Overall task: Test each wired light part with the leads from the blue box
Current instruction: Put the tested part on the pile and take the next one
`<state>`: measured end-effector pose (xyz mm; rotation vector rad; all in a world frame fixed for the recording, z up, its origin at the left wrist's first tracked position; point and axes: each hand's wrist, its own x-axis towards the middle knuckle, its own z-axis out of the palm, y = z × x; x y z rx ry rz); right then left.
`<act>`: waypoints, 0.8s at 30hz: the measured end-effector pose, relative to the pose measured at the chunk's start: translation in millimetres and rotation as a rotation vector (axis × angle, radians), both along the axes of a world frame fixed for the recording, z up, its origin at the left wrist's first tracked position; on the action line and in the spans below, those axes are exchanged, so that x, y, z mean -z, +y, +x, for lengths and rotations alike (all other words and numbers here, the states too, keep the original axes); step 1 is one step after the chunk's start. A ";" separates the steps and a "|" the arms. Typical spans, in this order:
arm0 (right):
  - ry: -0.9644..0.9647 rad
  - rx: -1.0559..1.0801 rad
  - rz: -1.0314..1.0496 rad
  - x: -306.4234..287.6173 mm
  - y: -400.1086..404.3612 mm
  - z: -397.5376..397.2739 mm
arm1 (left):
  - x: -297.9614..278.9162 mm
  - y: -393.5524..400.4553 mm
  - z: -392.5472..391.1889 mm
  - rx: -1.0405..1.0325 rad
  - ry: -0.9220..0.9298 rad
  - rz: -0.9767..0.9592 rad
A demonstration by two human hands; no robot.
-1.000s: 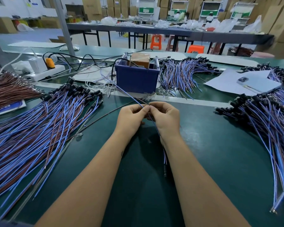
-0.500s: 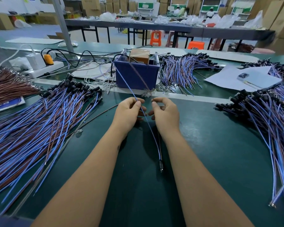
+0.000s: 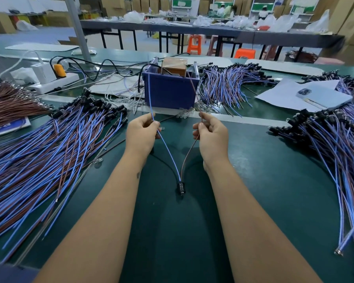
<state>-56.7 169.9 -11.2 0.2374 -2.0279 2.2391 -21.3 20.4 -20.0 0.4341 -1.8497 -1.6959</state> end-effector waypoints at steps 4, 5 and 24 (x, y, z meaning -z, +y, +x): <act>-0.042 0.034 -0.090 0.1 -0.7 -1.2 | 2.5 -6.3 -0.4 -0.066 0.039 -0.021; -0.054 0.042 -0.101 0.1 -0.6 -1.7 | 2.6 -7.2 -0.8 -0.073 0.049 0.002; -0.040 0.053 0.106 4.9 -4.5 -2.1 | 13.0 -8.6 -9.9 0.006 -0.080 -0.157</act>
